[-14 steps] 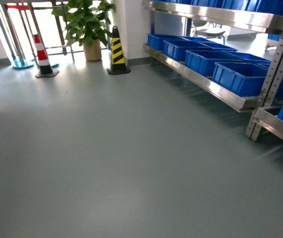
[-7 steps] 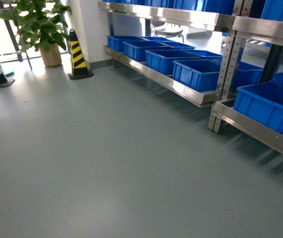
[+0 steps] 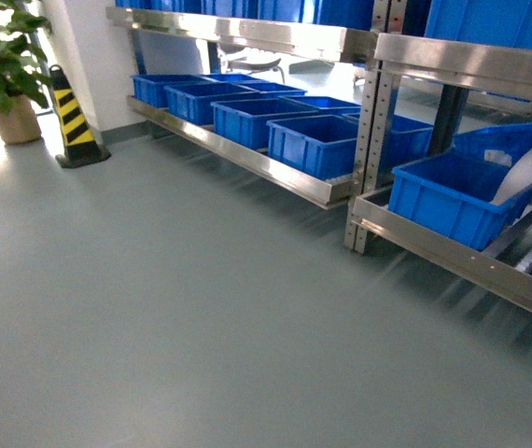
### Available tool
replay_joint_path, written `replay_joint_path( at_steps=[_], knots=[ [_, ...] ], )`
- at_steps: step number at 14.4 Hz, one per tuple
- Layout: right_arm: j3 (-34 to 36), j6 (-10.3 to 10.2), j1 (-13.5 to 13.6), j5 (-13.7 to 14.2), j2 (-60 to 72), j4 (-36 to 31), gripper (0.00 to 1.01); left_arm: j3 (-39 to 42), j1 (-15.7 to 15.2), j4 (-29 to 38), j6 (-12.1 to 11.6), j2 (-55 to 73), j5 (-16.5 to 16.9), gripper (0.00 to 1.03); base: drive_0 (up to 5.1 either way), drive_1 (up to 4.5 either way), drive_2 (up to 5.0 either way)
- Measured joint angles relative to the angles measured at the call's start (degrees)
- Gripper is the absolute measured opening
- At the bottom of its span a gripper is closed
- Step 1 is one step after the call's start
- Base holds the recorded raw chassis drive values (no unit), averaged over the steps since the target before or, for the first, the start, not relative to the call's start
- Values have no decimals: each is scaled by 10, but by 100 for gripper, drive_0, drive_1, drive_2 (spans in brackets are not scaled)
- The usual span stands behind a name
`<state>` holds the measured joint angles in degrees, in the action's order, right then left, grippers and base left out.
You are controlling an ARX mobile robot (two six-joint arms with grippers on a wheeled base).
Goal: Sort blue parts and orange caps into right shelf containers
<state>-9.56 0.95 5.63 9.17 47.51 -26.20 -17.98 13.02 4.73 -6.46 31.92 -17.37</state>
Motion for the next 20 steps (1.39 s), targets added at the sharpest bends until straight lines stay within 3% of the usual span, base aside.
replay_joint_path(
  at_steps=[14, 20],
  knots=[
    [0, 0, 0, -2, 0, 0, 41, 0, -1, 0, 0, 0, 0, 44, -183, 208, -574],
    [0, 0, 0, -2, 0, 0, 41, 0, -1, 0, 0, 0, 0, 44, -157, -157, -157]
  ],
)
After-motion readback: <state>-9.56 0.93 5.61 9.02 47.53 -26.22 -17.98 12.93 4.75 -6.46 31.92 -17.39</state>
